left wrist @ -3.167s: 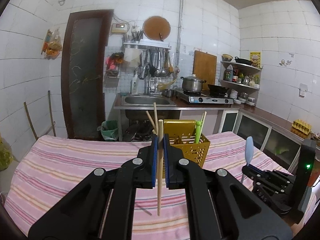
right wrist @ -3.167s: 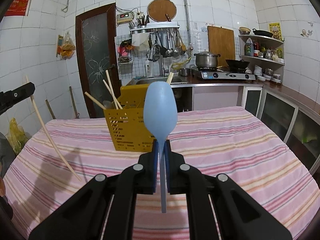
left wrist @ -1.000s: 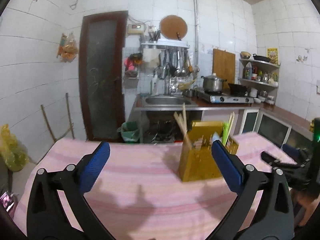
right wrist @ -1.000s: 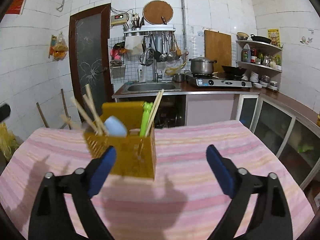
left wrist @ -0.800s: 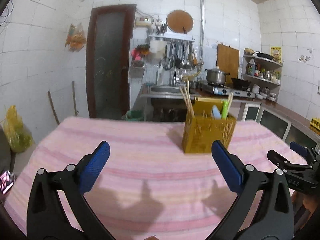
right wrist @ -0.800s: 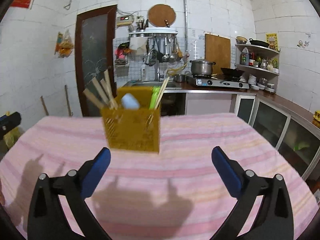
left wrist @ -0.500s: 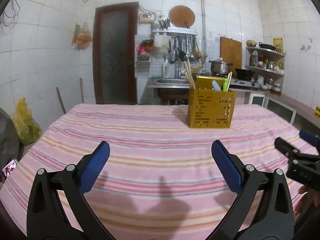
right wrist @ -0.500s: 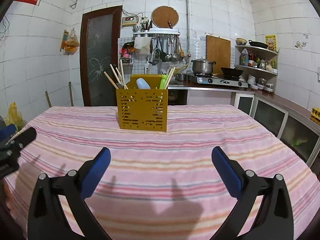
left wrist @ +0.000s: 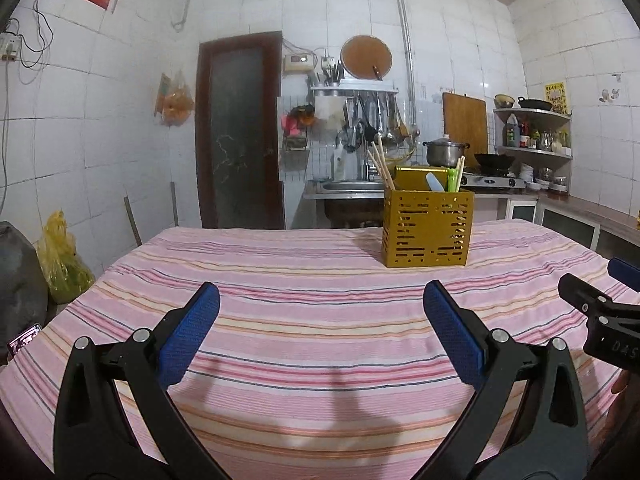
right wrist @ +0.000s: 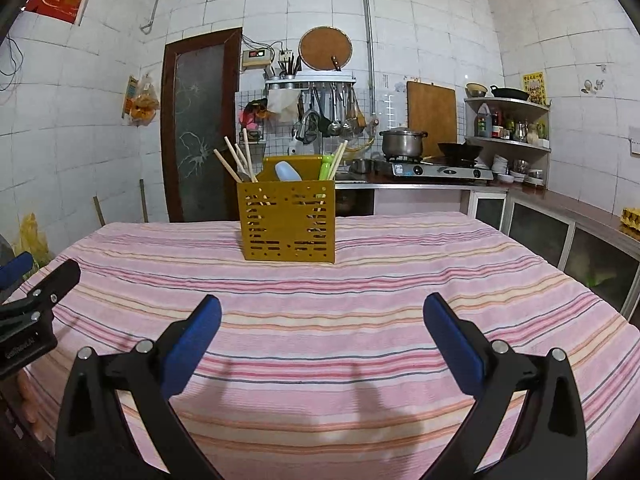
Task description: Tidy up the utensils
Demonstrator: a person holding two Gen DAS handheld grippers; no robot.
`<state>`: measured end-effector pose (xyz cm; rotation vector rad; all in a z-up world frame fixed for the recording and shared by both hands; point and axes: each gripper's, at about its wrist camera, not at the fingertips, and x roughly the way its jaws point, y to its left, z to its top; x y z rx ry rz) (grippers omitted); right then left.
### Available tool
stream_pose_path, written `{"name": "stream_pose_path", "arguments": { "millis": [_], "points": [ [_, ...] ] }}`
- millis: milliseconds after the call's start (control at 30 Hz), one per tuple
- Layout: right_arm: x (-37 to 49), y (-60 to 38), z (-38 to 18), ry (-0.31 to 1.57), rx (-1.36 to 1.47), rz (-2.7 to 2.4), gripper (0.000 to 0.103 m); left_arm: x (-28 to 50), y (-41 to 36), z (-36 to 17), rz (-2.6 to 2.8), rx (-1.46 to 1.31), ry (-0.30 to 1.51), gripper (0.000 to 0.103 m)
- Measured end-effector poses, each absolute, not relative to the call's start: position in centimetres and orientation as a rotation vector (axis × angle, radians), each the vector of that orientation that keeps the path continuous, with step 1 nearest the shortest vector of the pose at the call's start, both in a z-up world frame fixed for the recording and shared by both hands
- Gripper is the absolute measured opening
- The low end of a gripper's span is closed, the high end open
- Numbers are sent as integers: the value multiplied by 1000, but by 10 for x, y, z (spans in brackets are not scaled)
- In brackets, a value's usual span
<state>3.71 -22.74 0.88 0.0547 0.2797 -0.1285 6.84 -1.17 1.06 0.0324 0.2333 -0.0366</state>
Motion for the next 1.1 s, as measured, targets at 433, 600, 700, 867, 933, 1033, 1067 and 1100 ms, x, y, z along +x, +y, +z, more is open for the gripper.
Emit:
{"name": "stream_pose_path", "arguments": {
  "millis": [433, 600, 700, 867, 933, 1033, 1067, 1100],
  "points": [
    [31, -221, 9, 255, 21, -134, 99, 63, -11, 8, -63, 33, 225, 98],
    [29, -219, 10, 242, 8, -141, 99, 66, -9, 8, -71, 27, 237, 98],
    [27, -217, 10, 233, 1, -141, 99, 65, -7, 7, -71, 19, 235, 98],
    [25, -219, 10, 234, 9, -140, 99, 65, -7, 7, -74, 25, 233, 98],
    [24, -219, 11, 230, 9, -141, 99, 64, -7, 8, -74, 27, 231, 98],
    [24, -219, 11, 228, 8, -142, 99, 64, -7, 7, -74, 26, 233, 98],
    [24, -219, 11, 229, 9, -142, 99, 64, -7, 7, -74, 26, 233, 98],
    [23, -219, 12, 229, 10, -142, 99, 64, -7, 7, -74, 25, 234, 98]
  ]
}}
